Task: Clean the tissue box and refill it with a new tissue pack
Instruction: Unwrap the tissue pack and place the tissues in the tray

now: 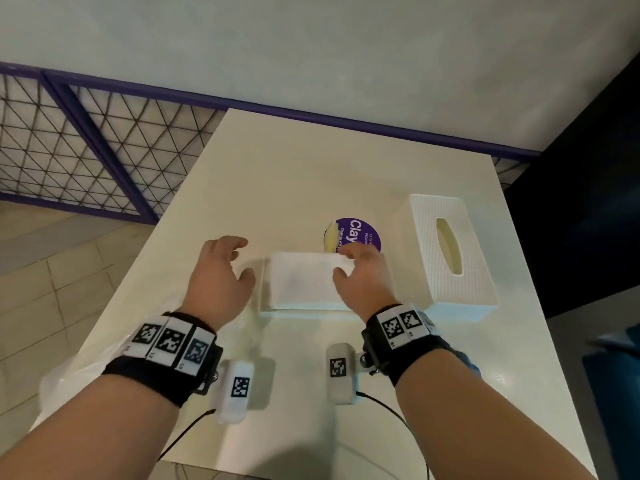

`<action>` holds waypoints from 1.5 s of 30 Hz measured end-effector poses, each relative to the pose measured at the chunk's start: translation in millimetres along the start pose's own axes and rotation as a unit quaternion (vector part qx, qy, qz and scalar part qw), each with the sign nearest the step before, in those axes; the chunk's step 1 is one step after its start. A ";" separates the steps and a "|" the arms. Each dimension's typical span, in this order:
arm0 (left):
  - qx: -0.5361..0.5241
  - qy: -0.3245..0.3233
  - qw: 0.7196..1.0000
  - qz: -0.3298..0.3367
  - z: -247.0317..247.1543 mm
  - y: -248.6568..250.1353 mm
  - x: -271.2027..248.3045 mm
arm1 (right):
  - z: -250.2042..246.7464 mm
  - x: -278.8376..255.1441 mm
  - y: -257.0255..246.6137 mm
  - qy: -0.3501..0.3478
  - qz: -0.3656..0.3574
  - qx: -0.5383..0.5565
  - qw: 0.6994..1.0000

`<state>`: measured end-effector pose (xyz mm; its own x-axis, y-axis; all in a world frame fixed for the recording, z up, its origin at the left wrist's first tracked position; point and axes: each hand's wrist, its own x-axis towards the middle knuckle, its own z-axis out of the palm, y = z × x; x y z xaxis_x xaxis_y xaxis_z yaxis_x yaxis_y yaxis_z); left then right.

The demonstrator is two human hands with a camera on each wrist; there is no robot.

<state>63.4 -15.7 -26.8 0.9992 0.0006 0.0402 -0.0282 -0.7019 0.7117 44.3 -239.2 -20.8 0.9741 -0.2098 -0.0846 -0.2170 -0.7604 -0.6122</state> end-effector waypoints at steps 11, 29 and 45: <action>0.248 -0.183 0.932 -0.192 -75.3 -85.5 -61.2 | 118.9 -26.7 -121.6 -0.269 -0.217 -0.174 0.922; 0.307 -0.210 0.918 -0.136 -57.6 -131.0 -92.6 | 164.7 -17.1 -176.1 -0.421 -0.115 -0.325 0.839; 0.268 -0.203 0.911 -0.238 -63.4 -109.3 -80.5 | 43.9 -7.7 -187.9 -0.245 -0.160 -0.150 0.944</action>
<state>-15.8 106.1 -63.4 0.8258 0.2089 -0.5238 0.3203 -0.9382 0.1308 80.4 -67.7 60.3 0.8895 0.3144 -0.3316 0.1575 -0.8921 -0.4234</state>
